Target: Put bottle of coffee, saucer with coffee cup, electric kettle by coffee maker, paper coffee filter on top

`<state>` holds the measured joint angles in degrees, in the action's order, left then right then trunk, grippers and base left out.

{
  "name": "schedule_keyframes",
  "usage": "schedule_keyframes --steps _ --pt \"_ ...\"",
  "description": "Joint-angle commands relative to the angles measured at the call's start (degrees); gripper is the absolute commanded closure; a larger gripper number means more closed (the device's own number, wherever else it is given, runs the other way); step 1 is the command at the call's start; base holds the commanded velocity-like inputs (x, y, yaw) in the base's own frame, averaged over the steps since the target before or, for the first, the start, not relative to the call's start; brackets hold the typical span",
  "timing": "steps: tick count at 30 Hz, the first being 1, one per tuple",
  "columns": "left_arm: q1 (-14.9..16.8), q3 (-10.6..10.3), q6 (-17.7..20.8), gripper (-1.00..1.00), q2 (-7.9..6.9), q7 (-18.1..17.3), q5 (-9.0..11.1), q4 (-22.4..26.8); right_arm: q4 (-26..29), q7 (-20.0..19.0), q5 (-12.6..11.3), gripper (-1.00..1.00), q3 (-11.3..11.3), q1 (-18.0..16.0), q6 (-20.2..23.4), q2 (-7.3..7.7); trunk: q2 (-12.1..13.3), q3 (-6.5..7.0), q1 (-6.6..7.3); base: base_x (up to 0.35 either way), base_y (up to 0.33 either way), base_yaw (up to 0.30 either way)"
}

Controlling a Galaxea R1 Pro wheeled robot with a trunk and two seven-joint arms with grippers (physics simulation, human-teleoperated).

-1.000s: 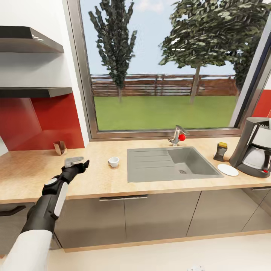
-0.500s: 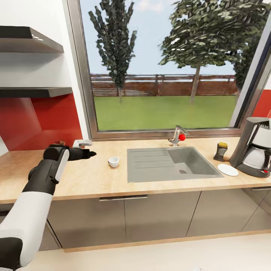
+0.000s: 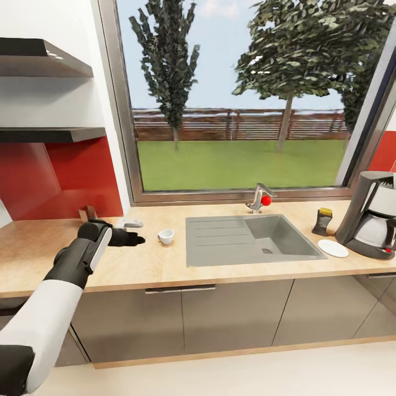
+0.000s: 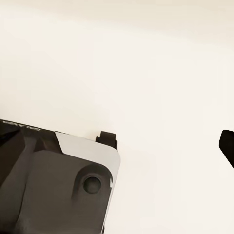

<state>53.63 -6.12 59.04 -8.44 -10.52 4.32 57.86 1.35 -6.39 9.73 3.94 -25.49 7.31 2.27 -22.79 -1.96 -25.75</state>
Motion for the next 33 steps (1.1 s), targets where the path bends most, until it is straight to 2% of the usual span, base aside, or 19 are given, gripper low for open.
schedule_keyframes --steps 1,7,23,33 --pt "0.1 -0.2 0.3 -1.0 -0.23 0.2 0.4 -0.3 0.1 -0.2 0.3 -1.0 0.4 0.0 0.3 0.02 -0.1 -0.14 -0.04 0.0 0.0 0.0" --pt "-0.1 -0.3 0.2 -1.0 -0.65 0.2 0.4 -0.6 0.1 -0.2 0.3 -1.0 0.4 0.0 0.3 0.02 -0.1 -0.14 -0.04 0.057 0.0 0.0" --pt "-0.7 -0.6 0.2 -1.0 -0.52 0.2 0.7 -0.7 0.1 -0.2 0.3 -1.0 0.4 0.1 0.3 0.02 -0.1 -0.14 -0.04 0.311 0.0 0.0" --pt "-0.9 -0.7 0.3 -1.0 -0.51 0.2 0.8 -1.2 0.1 -0.2 0.3 -1.0 0.4 0.2 0.3 0.02 -0.1 -0.14 -0.04 0.038 0.0 0.0"
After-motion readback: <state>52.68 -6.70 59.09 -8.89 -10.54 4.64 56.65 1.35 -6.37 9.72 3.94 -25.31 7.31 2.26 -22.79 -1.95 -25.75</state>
